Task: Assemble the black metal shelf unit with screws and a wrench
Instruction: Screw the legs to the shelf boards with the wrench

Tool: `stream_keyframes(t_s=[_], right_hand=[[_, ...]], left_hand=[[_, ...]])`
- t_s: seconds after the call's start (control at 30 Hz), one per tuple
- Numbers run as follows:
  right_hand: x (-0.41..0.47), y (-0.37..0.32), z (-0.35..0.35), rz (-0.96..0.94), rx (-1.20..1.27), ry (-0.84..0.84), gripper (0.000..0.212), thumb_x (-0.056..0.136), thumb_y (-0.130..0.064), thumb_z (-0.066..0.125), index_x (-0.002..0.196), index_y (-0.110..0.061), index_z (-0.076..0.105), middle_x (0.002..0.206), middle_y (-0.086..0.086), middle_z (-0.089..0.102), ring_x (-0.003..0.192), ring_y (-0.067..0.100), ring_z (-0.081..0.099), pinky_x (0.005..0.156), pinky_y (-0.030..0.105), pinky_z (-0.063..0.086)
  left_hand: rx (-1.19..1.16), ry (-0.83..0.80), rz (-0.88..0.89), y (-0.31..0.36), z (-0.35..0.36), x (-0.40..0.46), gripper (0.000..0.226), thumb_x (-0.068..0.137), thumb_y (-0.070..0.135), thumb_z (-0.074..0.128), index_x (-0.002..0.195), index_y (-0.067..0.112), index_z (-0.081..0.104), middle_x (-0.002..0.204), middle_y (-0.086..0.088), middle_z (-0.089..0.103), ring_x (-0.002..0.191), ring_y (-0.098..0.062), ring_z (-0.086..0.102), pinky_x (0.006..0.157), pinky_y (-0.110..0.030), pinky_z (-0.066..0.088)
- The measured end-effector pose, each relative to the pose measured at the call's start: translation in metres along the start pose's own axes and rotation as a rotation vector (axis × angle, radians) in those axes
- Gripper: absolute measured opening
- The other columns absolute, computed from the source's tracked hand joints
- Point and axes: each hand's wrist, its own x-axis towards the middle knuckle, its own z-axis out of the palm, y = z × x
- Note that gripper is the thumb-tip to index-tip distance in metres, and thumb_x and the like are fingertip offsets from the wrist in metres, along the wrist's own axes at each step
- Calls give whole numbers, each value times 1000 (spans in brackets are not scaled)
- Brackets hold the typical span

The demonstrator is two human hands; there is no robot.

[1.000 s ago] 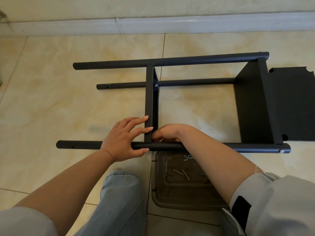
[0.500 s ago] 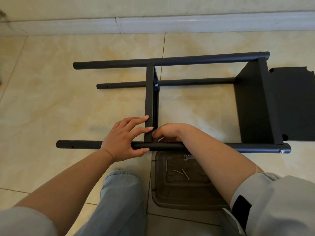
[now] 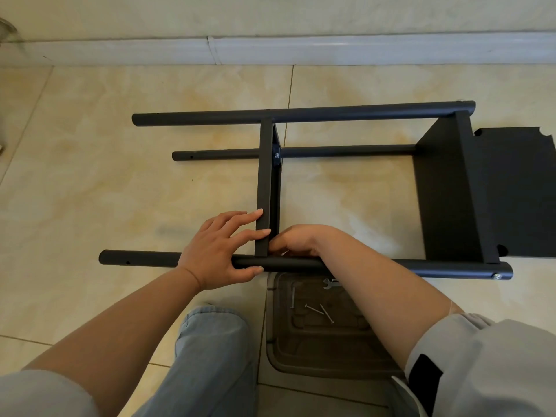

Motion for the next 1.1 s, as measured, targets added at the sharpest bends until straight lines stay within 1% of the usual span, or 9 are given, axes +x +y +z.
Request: stream_keyframes(t_s=[0.07,0.2,0.4,0.5,0.57,0.77,0.93,1.0,1.1], right_hand=[[-1,-1,1,3,31,-23,24,93,-30,53,108,-14,63,104,6,65,93,20,62,90,34,47],[5,1,1,-10,65,-25,29,93,-23,53,119,-15,61,119,11,62,109,25,60,102,41,43],[0,0,1,3,23,-18,30,93,-30,53,116,-14,63,112,8,65,102,23,61,98,39,45],[3,1,2,-8,79,-26,27,93,-28,52,115,-17,63,115,9,64,108,25,60,101,41,44],[4,1,2,-22,76,-21,23,93,-23,52,112,-20,63,117,9,64,108,25,60,99,39,44],[0,0,1,0,20,-11,31,93,-29,53,119,-15,62,115,10,65,107,26,61,97,38,46],[2,0,2,-14,51,-21,28,94,-24,50,119,-18,61,116,9,63,105,23,60,97,37,44],[0,-1,2,-7,19,-15,27,94,-27,50,116,-17,62,111,7,64,101,22,60,93,35,45],[-1,0,1,3,26,-23,18,93,-28,51,100,-18,64,99,5,64,93,21,60,93,37,46]], left_hand=[[-3,4,2,0,0,0,60,77,64,46,132,39,39,146,4,36,125,-22,37,94,-45,42],[-6,11,4,0,-1,1,61,77,63,47,132,39,39,145,4,37,125,-23,37,94,-45,43],[-7,10,1,0,-1,0,61,77,63,47,131,39,39,145,3,38,125,-23,38,94,-45,43],[-7,5,-3,0,-1,0,61,77,63,47,131,39,39,145,3,38,125,-22,38,94,-44,43],[-6,2,-1,0,-1,0,60,77,63,47,132,39,39,146,4,37,125,-22,38,94,-44,43],[-12,3,-1,0,-1,0,60,77,64,46,131,39,39,146,4,37,125,-23,38,93,-45,44],[-5,-3,-5,0,0,1,60,77,64,46,132,39,39,146,4,36,125,-22,37,93,-45,44],[-6,-3,-7,0,0,1,60,77,64,46,132,39,39,146,4,36,125,-22,37,93,-45,44],[-4,-2,-5,0,0,1,60,77,64,46,131,39,39,146,4,37,125,-23,38,94,-45,44]])
